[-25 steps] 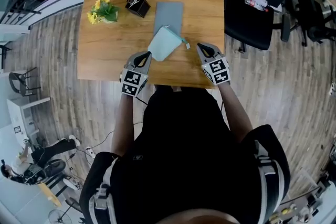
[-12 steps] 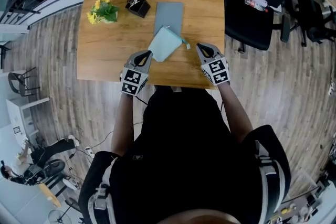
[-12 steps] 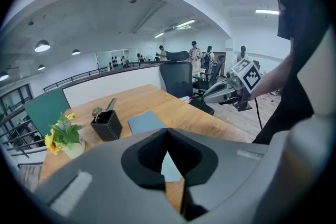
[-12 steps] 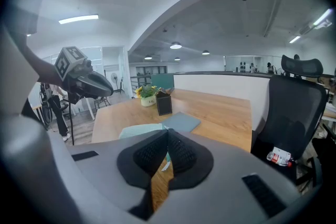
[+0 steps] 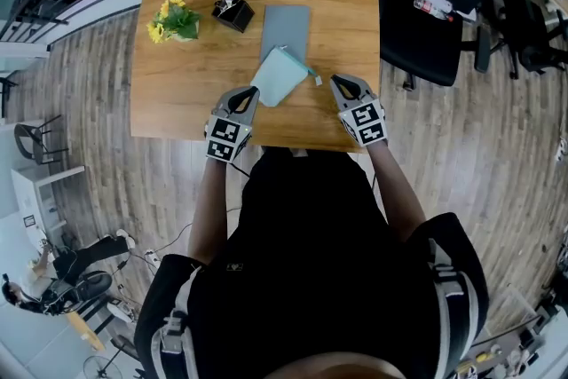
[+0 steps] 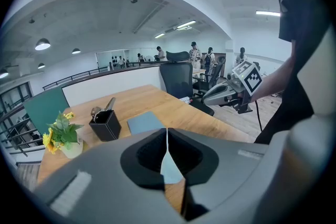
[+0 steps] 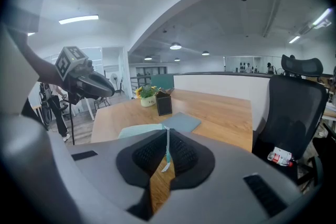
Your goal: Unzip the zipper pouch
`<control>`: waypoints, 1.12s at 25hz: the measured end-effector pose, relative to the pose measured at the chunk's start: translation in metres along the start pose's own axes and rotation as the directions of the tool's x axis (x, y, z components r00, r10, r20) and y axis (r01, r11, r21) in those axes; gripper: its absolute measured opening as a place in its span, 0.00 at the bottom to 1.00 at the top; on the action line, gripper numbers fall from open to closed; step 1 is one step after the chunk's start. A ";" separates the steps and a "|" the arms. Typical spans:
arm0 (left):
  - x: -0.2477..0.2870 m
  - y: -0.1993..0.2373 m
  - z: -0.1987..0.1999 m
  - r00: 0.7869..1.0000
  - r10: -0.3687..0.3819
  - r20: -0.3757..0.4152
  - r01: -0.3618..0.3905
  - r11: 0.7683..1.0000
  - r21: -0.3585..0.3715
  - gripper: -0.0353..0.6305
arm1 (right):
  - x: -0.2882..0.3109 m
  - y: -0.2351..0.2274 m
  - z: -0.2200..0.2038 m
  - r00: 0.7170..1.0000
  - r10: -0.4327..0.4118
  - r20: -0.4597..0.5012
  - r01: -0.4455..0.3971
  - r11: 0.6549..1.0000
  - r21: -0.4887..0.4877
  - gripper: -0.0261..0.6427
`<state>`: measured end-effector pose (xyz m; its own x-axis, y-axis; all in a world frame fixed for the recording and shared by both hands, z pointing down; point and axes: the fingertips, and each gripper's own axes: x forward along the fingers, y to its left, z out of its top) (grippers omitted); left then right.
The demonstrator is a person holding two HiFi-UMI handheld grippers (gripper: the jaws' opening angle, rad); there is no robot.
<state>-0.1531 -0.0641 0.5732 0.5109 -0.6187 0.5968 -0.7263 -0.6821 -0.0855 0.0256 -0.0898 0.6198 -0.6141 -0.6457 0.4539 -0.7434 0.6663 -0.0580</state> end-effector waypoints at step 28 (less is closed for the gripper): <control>0.017 0.016 -0.007 1.000 -0.029 0.006 0.029 0.997 -0.067 0.33 | 0.024 0.017 0.000 0.998 0.059 0.020 -0.059 0.998 0.009 0.46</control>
<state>-0.1596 -0.0831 0.5880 0.5342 -0.6011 0.5944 -0.7403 -0.6721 -0.0143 -0.0015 -0.0943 0.6294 -0.6621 -0.6125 0.4318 -0.7079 0.7002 -0.0925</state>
